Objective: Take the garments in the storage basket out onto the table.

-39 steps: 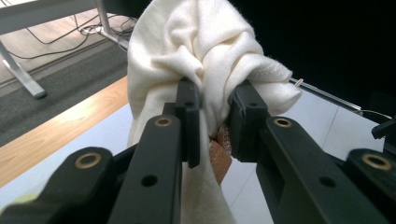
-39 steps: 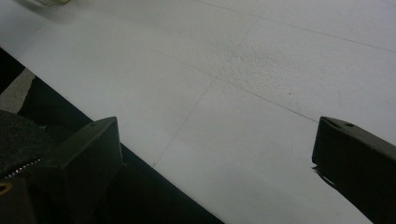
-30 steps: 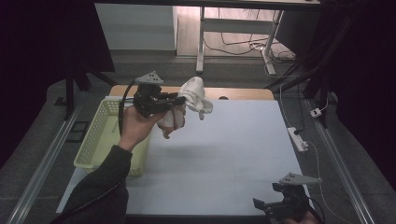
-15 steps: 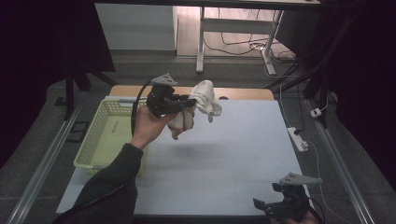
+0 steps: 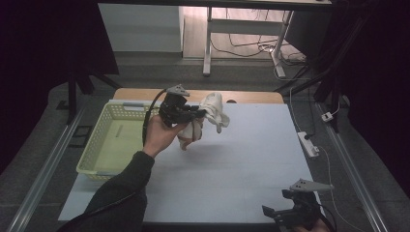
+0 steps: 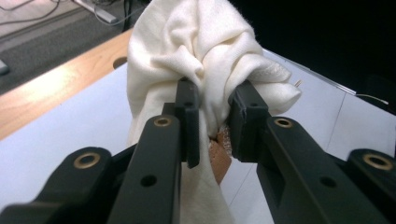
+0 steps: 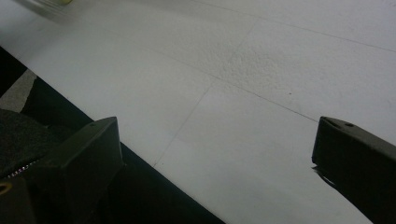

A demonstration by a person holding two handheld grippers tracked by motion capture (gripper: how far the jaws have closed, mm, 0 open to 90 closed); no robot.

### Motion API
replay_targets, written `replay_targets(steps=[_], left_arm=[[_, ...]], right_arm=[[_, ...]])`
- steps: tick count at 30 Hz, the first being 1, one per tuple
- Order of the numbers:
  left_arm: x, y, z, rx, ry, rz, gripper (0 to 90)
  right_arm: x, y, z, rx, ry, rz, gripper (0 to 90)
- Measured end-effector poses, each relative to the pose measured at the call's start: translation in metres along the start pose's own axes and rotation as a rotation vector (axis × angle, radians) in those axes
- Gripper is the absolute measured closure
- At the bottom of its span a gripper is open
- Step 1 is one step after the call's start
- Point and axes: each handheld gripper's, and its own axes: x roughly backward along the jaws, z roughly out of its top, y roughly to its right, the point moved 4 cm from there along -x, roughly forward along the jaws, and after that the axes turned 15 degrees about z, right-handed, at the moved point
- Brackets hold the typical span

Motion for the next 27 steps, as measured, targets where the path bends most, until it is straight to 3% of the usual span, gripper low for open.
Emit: replay_targets(steps=[8, 27], left_arm=[[-0.019, 0.004, -0.014, -0.007, -0.049, 0.000, 74.8], [-0.062, 0.005, -0.051, 0.024, -0.178, -0.001, 74.1]], right_arm=[[0.000, 0.000, 0.000, 0.000, 0.003, 0.000, 1.6], [0.000, 0.000, 0.000, 0.004, 0.002, -0.003, 1.6]])
